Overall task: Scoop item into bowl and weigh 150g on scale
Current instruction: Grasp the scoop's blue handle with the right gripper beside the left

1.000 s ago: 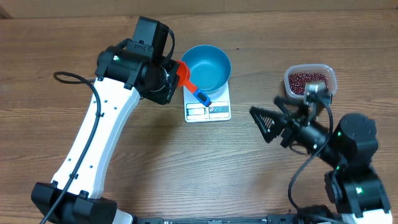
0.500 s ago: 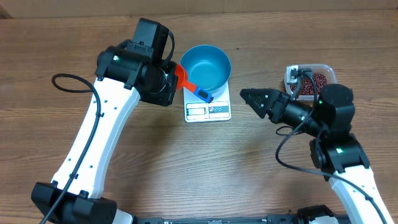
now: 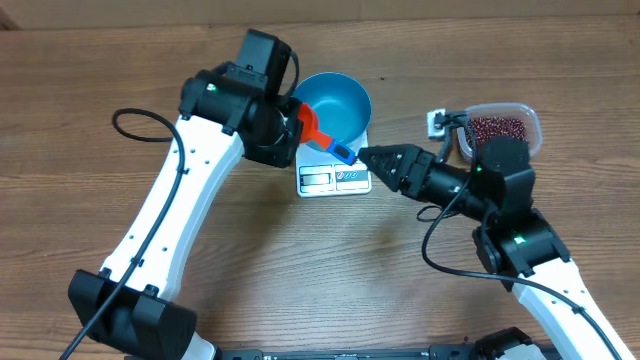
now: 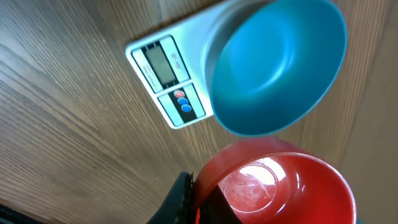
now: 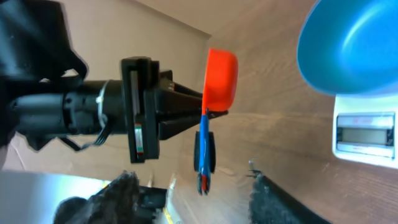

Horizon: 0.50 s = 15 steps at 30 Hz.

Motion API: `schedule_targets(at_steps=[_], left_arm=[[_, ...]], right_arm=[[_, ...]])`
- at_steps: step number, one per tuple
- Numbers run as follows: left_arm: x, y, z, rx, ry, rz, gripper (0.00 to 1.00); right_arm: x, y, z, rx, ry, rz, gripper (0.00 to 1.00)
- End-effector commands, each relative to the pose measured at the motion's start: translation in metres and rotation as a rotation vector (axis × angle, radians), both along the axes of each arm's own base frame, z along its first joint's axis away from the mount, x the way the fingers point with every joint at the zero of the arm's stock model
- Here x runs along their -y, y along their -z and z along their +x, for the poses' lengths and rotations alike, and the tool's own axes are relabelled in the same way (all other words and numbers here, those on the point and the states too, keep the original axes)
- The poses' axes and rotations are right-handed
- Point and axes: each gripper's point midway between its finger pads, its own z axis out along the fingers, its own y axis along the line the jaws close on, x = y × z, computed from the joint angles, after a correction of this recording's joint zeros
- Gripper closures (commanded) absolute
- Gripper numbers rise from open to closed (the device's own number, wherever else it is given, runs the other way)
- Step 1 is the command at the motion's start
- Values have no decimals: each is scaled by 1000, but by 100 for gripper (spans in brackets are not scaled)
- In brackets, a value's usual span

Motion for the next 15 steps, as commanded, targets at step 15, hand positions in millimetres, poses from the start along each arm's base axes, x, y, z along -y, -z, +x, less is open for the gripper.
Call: schedule_targets(at_steps=[15], left_arm=[[33,1,-11,-9,58,-35,96]], right_arm=[[-17,0,7,-37,56,8,59]])
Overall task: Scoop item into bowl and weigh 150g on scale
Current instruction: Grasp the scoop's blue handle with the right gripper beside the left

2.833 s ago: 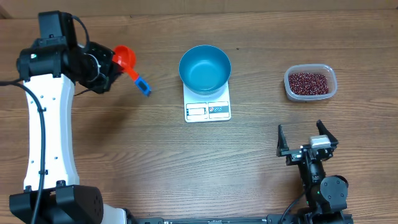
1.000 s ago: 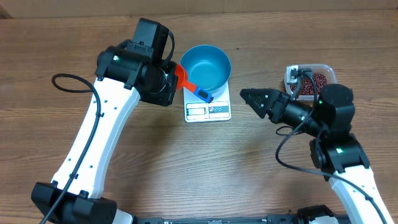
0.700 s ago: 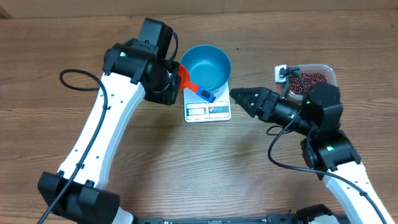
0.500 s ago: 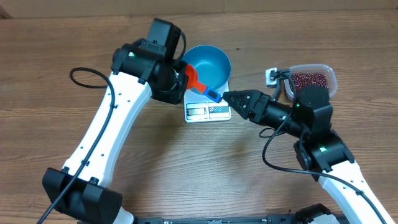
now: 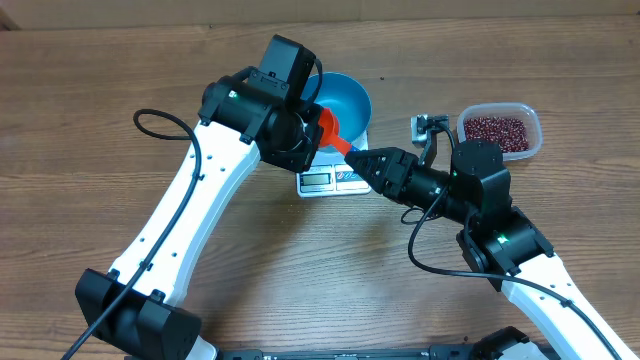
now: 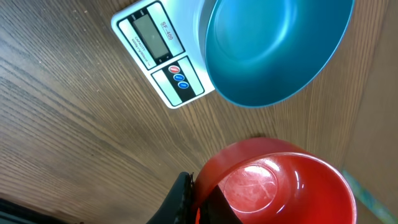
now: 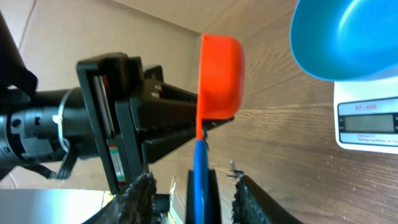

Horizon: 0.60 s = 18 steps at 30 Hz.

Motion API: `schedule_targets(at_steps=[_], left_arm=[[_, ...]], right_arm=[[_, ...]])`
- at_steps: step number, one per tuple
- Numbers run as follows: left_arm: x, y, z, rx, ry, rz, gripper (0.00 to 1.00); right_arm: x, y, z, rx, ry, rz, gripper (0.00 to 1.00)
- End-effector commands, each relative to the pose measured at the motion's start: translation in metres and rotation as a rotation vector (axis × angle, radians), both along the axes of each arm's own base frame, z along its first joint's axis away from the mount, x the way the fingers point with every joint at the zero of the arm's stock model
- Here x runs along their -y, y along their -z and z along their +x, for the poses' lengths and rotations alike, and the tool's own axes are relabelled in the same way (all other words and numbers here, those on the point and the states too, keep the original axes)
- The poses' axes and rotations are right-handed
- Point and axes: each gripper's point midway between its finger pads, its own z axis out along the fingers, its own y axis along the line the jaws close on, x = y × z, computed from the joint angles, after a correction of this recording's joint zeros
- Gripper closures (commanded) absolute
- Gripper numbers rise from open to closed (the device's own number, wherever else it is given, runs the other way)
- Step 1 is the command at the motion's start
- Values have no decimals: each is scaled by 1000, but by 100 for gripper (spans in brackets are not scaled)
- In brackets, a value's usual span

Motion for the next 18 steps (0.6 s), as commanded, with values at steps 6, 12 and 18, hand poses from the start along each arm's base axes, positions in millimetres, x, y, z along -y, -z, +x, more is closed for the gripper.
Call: schedule_targets(at_steps=[6,12,18], left_arm=[[12,2,-5,-38,9,-51,96],[13,1,-6,-41,14,-57,96],[16,1,-8,-43,47,-68,96]], right_arm=[[-1,-12,4,29,15,13,66],[-1,-12,4,30,16,13,73],[0,-12,5,30,23,10,83]])
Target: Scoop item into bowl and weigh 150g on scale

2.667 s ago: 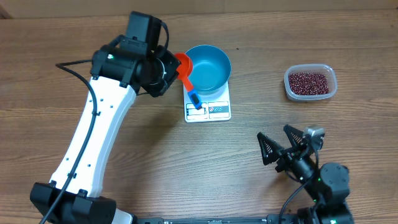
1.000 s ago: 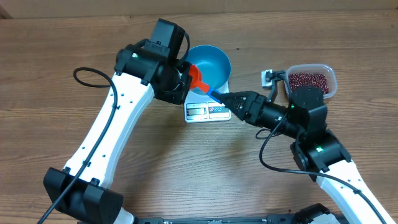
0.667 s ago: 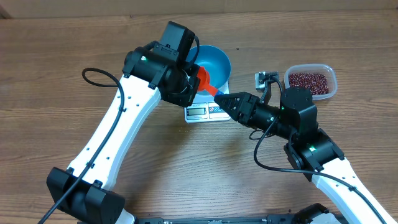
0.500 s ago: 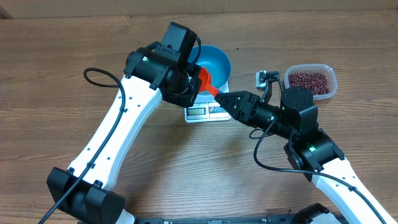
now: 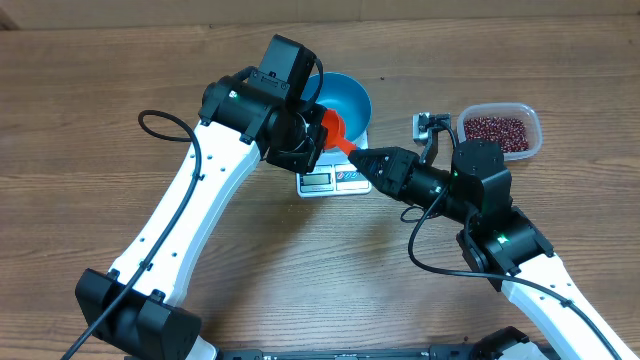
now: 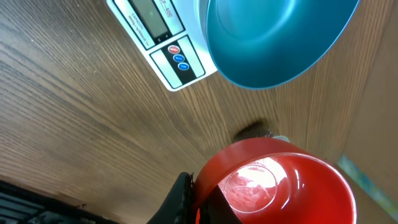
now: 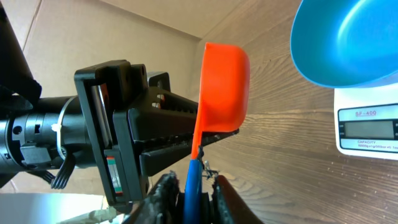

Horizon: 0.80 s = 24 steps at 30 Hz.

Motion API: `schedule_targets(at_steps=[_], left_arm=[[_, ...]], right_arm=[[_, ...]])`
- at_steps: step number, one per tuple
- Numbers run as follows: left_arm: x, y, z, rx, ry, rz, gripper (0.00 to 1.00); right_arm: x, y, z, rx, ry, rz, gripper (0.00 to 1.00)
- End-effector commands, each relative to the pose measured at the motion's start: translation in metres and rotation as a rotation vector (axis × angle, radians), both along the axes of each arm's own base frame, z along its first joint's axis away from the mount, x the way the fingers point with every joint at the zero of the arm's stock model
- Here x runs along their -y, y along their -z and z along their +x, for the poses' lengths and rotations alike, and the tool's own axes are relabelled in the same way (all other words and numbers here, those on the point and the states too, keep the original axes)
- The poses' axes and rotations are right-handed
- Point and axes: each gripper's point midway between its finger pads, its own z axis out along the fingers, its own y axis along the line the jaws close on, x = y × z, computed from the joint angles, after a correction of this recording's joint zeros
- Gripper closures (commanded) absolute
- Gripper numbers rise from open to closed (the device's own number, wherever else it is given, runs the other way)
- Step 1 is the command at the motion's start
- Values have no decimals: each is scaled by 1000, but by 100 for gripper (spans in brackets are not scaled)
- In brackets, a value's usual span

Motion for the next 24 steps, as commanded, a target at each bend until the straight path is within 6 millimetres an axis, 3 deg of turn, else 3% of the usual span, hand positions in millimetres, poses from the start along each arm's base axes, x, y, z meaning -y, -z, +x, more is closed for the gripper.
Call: schedule_targets(at_steps=[1,8,14,18,21,24], left_arm=[[5,4,-3,-17,27,-7,96],[3,6,-7,-24,51,9,94],[0,6,-5,-15,41,25,62],[-12,9,2,31,47,103,57],[-23,9,12,132,187,213,36],[-27,3,31,286,403,289,34]], right_arm=[[-1,-10,2,23,7,8,84],[-1,-10,3,23,14,6,93],[1,-8,5,20,24,1,96],[4,-1,6,0,46,-21,96],[9,9,7,-25,73,-60,96],[17,22,8,-31,93,-126,96]])
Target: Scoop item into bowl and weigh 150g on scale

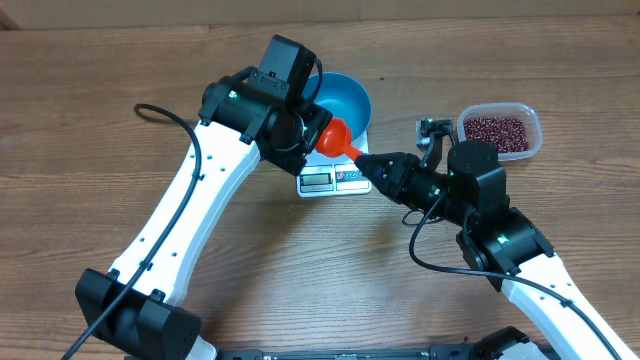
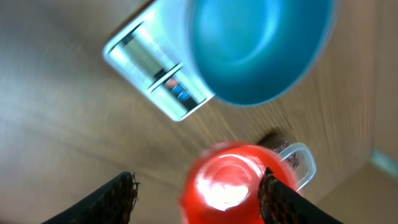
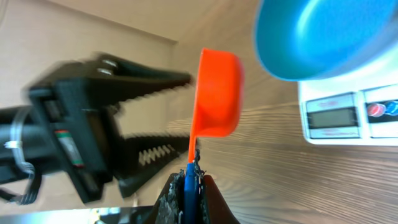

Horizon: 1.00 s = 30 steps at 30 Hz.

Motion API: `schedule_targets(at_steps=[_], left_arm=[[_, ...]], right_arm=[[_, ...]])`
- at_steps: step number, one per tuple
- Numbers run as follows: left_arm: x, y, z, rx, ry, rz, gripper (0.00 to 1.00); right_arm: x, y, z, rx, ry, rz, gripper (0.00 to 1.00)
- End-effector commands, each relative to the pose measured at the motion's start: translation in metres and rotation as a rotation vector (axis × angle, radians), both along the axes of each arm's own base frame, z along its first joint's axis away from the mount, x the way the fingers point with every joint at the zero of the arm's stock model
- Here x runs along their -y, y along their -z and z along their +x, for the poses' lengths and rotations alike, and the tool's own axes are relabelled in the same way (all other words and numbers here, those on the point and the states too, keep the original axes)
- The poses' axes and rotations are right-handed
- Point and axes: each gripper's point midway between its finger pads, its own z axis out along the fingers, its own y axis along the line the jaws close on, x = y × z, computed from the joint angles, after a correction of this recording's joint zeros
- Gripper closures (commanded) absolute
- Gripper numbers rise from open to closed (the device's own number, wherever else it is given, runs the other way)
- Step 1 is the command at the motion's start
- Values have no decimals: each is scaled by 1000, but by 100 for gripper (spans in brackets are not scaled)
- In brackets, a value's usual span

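Note:
An empty red scoop (image 1: 335, 137) with a blue handle hangs just in front of the blue bowl (image 1: 342, 100), which stands on the white scale (image 1: 333, 178). My right gripper (image 1: 366, 163) is shut on the scoop's handle; the right wrist view shows the handle pinched in the right gripper (image 3: 189, 183) and the scoop (image 3: 217, 93) standing above it. My left gripper (image 2: 199, 193) is open, its fingers either side of the scoop's cup (image 2: 227, 186) and apart from it. The bowl (image 2: 258, 50) is empty.
A clear tub of red beans (image 1: 500, 128) stands at the right of the scale, with a small grey object (image 1: 430, 127) between them. The scale's display and buttons (image 3: 348, 115) face the table's front. Bare wooden table lies in front and to the left.
My left gripper, then shut on the scoop's cup, now stands open around it. My right gripper, then close around the blue handle, is now shut on it. The scoop stays by the bowl.
My left gripper first held the scoop by its cup beside the bowl, the right gripper open a little short of the handle. Then the right fingers stood either side of the handle, then close around it. Now the right gripper holds the scoop and the left has let go.

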Motion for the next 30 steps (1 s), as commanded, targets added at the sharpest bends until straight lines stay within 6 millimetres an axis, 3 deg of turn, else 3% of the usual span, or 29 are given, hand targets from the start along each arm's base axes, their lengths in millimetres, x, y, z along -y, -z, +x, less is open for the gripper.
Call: schedule_targets(at_steps=[1,5,8,11,14,17,20,24,30], left_arm=[[-13,-2,22,179,305,173,33],[-7,-16,32,353,661,244,35],[5,-31,29,466,874,251,47],[17,-50,22,583,1042,247,66],[22,-75,15,676,1119,267,76],[24,-99,6,746,1140,286,95],[28,-111,-8,784,1178,296,96],[37,-102,-29,740,1256,290,96],[46,-39,-51,568,1365,389,95]], right_arm=[[9,0,8,45,38,-69,96],[23,13,6,25,47,-141,96],[41,15,6,2,71,-191,96],[65,9,8,-11,116,-250,96],[94,-4,10,-15,184,-321,96],[119,-20,11,-15,241,-361,96],[139,-31,12,-24,293,-378,96],[159,-32,12,-46,350,-383,96],[176,-26,10,-76,386,-404,96]])
